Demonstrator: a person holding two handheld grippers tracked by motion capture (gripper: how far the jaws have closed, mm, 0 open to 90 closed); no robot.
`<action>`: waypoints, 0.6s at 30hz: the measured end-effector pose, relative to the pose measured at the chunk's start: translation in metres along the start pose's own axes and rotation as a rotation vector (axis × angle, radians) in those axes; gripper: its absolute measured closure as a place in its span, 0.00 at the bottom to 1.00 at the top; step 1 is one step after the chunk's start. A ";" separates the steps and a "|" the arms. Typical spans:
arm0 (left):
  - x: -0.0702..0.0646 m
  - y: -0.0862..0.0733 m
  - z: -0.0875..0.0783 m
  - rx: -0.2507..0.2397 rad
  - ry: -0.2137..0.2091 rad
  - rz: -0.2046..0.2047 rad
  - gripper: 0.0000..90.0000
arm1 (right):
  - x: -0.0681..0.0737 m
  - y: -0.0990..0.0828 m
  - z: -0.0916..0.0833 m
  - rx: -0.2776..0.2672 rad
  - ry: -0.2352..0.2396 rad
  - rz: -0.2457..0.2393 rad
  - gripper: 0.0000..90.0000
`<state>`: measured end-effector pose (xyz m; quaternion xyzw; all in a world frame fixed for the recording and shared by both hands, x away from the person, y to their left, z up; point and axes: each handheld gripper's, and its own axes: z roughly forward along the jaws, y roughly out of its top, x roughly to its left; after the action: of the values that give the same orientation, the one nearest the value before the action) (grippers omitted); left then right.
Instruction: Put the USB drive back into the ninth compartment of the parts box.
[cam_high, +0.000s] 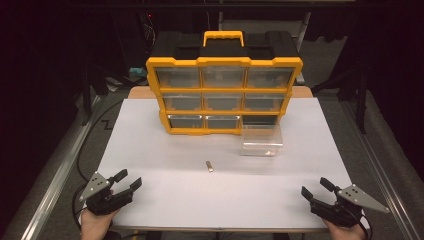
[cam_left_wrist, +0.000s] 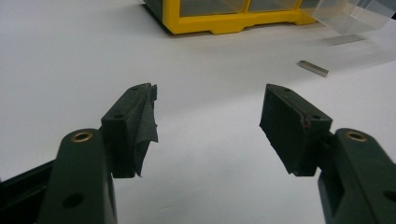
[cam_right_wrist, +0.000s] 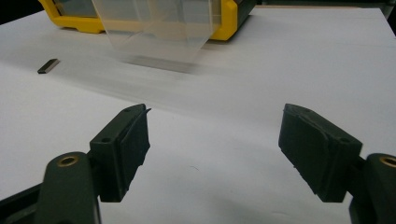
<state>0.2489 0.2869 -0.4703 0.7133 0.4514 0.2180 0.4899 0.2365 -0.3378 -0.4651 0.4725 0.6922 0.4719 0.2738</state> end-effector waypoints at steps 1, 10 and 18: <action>0.000 0.000 0.000 0.000 0.000 -0.002 0.40 | 0.000 0.000 0.000 -0.003 0.002 0.002 0.27; 0.001 -0.001 -0.001 -0.004 0.000 -0.008 0.40 | 0.000 0.000 0.000 -0.001 0.004 0.004 0.27; 0.001 -0.001 -0.001 -0.005 0.009 -0.016 0.40 | -0.001 0.001 -0.001 -0.015 -0.002 0.007 0.27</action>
<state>0.2487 0.2881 -0.4711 0.7074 0.4587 0.2183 0.4914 0.2359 -0.3388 -0.4640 0.4732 0.6869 0.4775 0.2761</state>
